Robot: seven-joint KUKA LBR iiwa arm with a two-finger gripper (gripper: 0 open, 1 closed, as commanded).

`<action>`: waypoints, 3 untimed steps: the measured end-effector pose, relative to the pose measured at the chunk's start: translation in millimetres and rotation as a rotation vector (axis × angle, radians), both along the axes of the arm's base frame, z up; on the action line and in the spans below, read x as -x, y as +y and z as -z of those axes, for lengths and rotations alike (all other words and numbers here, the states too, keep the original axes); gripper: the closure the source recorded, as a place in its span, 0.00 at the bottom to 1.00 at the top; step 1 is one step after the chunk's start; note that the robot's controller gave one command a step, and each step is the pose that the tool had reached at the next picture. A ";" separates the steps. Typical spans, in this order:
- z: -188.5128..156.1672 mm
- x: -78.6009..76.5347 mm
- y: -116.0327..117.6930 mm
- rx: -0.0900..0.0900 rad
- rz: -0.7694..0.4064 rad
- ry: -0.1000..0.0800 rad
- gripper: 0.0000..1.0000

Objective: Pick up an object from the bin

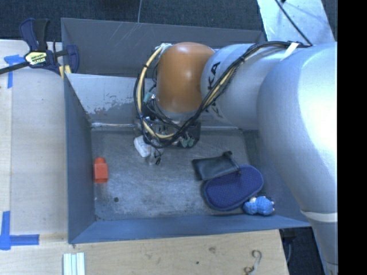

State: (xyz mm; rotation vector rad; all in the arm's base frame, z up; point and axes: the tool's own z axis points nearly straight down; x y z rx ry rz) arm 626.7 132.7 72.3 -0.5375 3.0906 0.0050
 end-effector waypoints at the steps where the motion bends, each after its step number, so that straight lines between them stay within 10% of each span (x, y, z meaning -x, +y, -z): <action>1: -158.2 29.9 -12.8 0.004 -0.275 -0.007 1.00; 2: -89.7 6.4 -6.7 0.004 -0.471 0.005 1.00; 3: -140.9 -0.9 -2.8 0.004 -0.472 -0.007 1.00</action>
Offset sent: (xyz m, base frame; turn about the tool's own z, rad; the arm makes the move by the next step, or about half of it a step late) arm -0.0321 -0.0129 0.1539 -0.2759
